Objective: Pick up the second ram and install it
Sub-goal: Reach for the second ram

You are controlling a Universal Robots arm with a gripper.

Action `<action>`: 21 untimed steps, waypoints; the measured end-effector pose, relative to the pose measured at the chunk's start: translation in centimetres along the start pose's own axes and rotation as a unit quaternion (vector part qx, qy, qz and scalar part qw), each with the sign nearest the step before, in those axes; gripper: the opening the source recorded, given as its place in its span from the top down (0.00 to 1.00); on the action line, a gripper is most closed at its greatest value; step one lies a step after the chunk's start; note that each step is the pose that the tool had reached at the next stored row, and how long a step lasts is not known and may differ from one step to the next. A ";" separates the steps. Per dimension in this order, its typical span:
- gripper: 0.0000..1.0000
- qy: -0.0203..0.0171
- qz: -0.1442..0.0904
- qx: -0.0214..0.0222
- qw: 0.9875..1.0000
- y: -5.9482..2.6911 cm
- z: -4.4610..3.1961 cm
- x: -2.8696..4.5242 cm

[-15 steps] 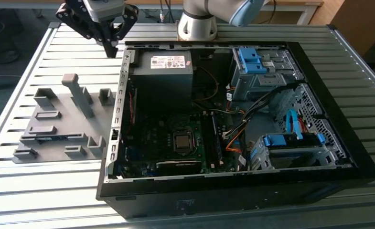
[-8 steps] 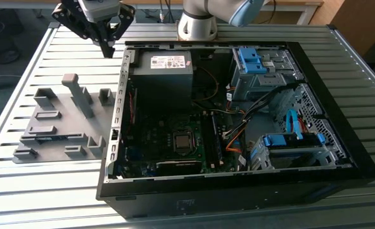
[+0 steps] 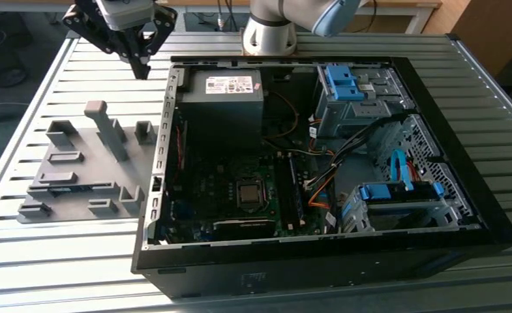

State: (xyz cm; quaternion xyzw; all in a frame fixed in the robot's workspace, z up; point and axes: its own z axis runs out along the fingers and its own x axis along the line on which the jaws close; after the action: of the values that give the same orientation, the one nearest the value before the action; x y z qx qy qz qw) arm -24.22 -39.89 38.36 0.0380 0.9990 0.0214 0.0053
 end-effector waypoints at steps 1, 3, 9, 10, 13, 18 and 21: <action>0.89 0.000 0.000 0.000 1.000 -0.01 0.00 0.15; 0.89 0.000 0.000 0.000 1.000 -0.04 0.00 0.47; 0.89 0.000 0.000 0.000 1.000 -0.11 0.01 1.38; 0.89 0.000 0.000 0.000 1.000 -0.12 0.01 1.54; 0.89 0.000 0.000 0.000 1.000 -0.15 0.01 1.97; 0.89 0.000 0.000 0.000 1.000 -0.20 0.03 2.55; 0.89 0.000 0.000 0.000 1.000 -0.23 0.04 2.95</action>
State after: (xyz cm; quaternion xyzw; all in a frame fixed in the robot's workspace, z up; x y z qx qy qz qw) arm -27.17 -39.90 38.28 0.0380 0.9990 0.0214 0.0053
